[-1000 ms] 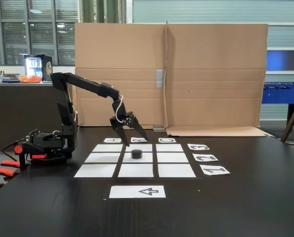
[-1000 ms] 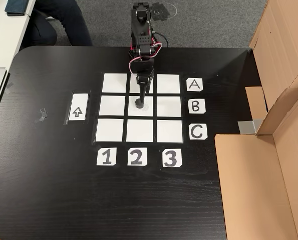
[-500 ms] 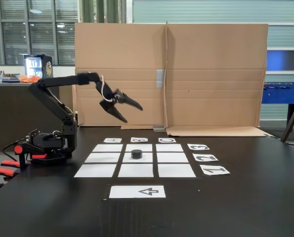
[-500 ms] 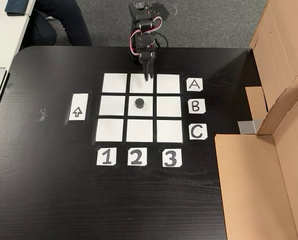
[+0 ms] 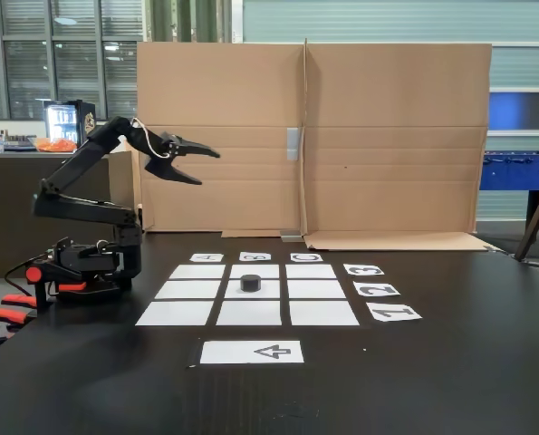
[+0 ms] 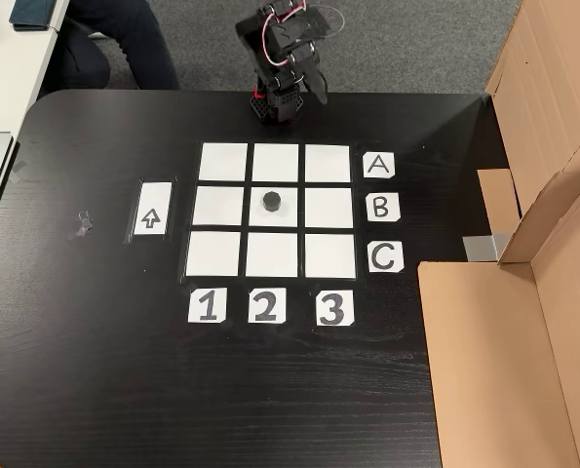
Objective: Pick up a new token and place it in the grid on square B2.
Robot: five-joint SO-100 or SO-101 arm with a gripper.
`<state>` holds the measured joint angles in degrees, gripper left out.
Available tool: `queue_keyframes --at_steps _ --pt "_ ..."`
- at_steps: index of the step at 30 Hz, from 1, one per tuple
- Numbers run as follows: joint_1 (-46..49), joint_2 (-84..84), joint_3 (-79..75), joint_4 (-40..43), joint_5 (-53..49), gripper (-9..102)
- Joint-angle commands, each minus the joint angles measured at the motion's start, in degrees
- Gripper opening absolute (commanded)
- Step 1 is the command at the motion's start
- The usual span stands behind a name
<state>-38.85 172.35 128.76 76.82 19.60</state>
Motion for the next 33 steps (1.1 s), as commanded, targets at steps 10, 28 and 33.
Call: queue_keyframes --at_steps 10,28,33 --pt "-16.6 13.6 0.0 9.1 1.1 18" --pt "-25.8 18.2 2.1 12.8 5.2 2" --pt "-25.8 18.2 3.5 12.7 6.0 1"
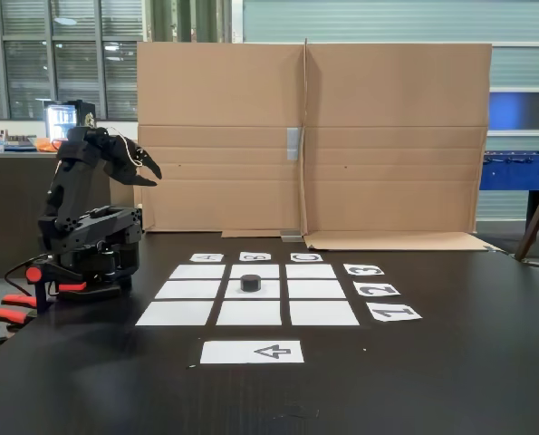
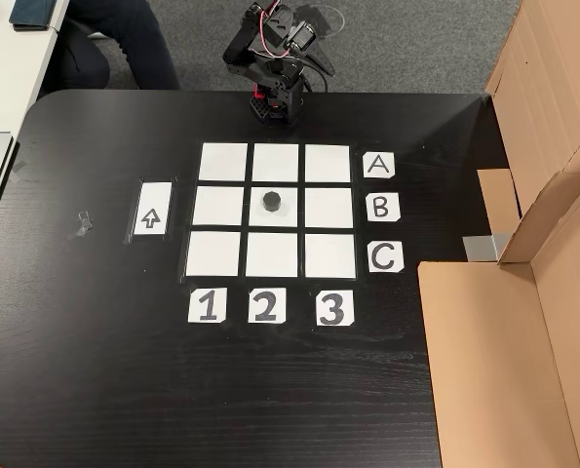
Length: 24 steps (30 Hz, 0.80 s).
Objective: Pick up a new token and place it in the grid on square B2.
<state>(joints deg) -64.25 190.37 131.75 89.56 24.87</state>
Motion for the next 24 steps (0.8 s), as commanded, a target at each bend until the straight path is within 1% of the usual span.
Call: queue_keyframes --at_steps 1,9,14,20,24 --pt "-0.2 0.2 1.2 -0.4 0.8 1" --pt "3.9 0.2 3.6 -1.7 1.0 1" --pt "4.1 0.2 3.8 -1.7 1.0 1" --pt "2.5 0.2 4.1 -2.1 0.8 1" --pt "-1.1 0.2 4.1 -2.2 0.7 1"
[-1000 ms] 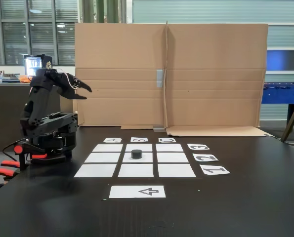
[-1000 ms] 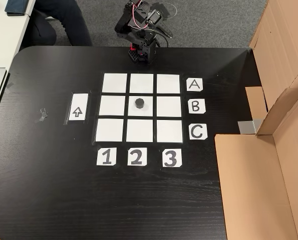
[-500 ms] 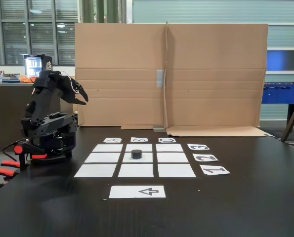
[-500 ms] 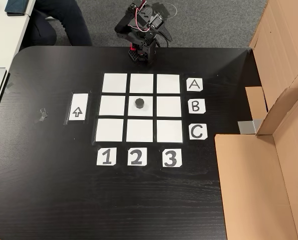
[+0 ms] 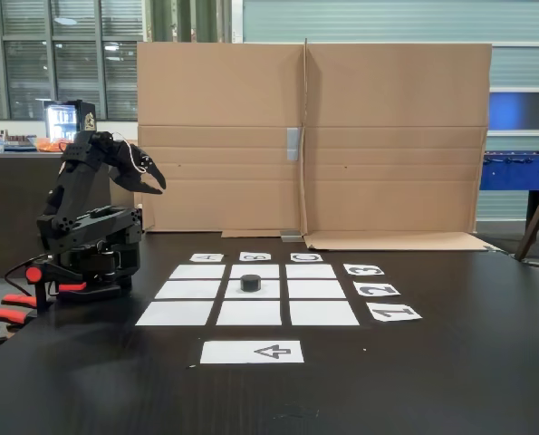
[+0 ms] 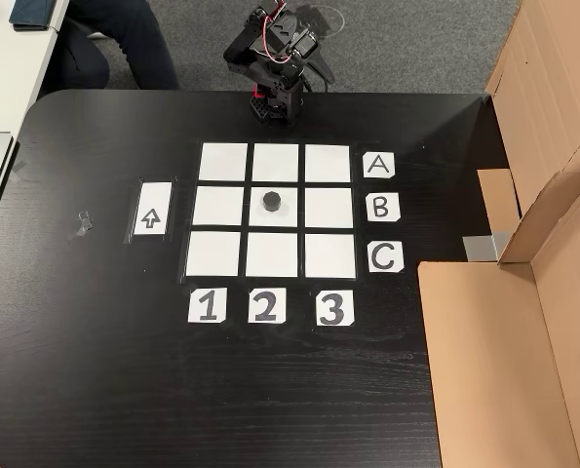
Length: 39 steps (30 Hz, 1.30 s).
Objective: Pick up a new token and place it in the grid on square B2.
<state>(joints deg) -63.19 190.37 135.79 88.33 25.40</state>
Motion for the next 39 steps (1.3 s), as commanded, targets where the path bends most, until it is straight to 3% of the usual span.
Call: queue_keyframes --at_steps 1,15,39 --pt "-3.1 0.2 0.2 -1.0 0.2 1" --pt "-15.1 0.2 1.3 -0.5 0.5 1" --pt "-12.8 0.2 9.4 -1.3 1.0 6"
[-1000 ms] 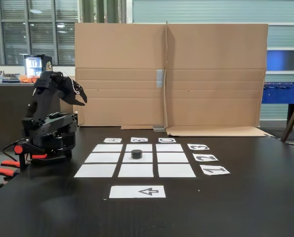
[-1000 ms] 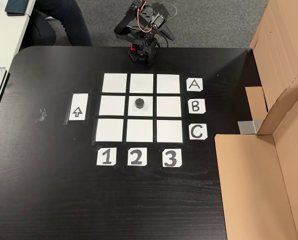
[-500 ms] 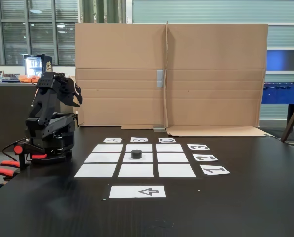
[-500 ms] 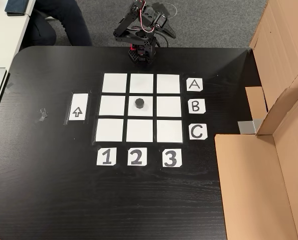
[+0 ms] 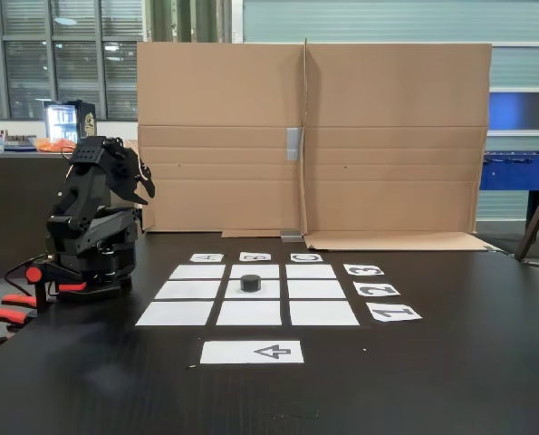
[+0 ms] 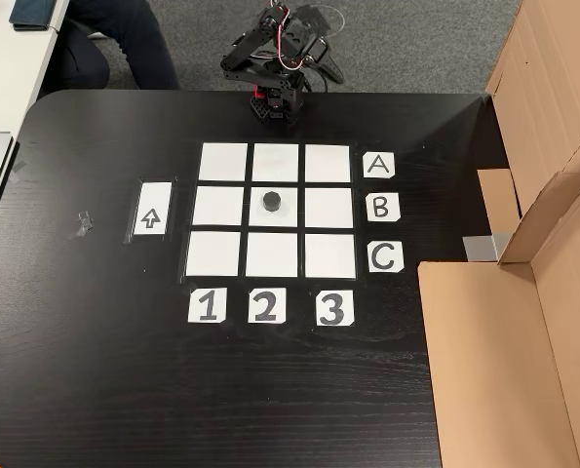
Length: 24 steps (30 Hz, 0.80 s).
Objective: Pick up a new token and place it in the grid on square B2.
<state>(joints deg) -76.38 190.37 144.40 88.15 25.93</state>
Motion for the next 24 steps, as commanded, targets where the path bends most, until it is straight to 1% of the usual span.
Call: queue_keyframes --at_steps 1,24 --pt "0.4 0.2 1.1 -1.1 0.6 6" --pt "-0.2 0.3 4.0 -1.3 1.8 5"
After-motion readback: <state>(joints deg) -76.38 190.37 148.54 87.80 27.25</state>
